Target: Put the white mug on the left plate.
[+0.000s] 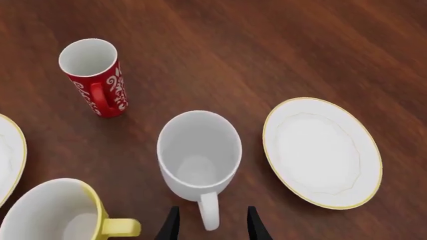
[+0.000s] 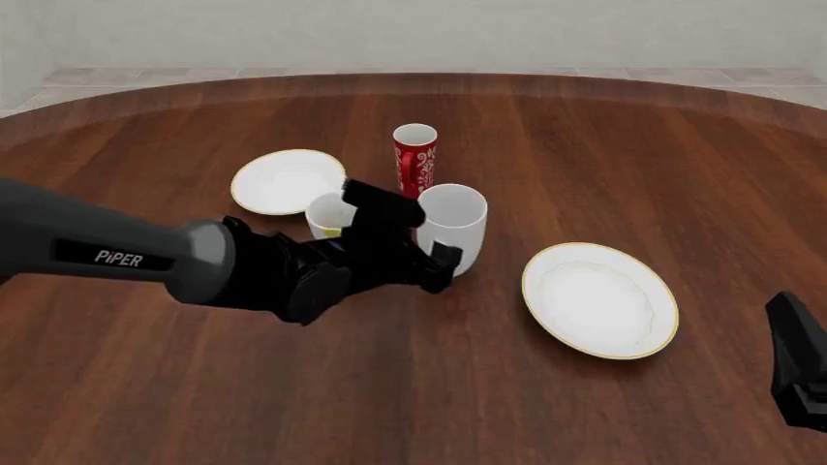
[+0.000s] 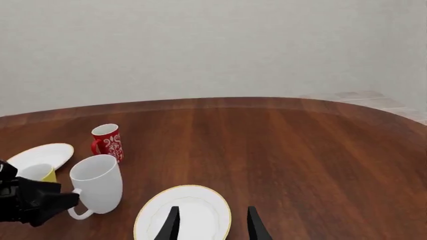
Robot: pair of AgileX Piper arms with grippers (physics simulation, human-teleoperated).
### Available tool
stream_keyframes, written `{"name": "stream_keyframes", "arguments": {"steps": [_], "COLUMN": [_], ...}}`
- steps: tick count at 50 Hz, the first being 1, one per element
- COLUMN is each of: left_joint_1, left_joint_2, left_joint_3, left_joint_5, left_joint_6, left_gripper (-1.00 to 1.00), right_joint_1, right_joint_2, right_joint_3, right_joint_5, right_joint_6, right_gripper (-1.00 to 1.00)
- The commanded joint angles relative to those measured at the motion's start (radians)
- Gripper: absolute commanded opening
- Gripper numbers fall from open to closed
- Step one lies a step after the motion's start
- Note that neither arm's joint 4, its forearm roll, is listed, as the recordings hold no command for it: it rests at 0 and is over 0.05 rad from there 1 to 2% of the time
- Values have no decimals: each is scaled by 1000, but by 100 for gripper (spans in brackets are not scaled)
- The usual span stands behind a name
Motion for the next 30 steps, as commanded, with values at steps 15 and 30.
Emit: {"name": "stream_keyframes", "arguments": {"steps": [15, 30], "left_joint_1": [7, 9], "left_joint_2": [31, 44], "left_joint_3": [-23, -36], "left_joint_5": [18, 39], "left_joint_6": [1, 1], "left_gripper": [100, 100], "right_joint_1": [-3, -6], "right_joint_2": [0, 0], "right_joint_3": [0, 0], "right_joint_5": [-1, -1], "right_joint_6": [5, 6], "right_gripper": [100, 100]}}
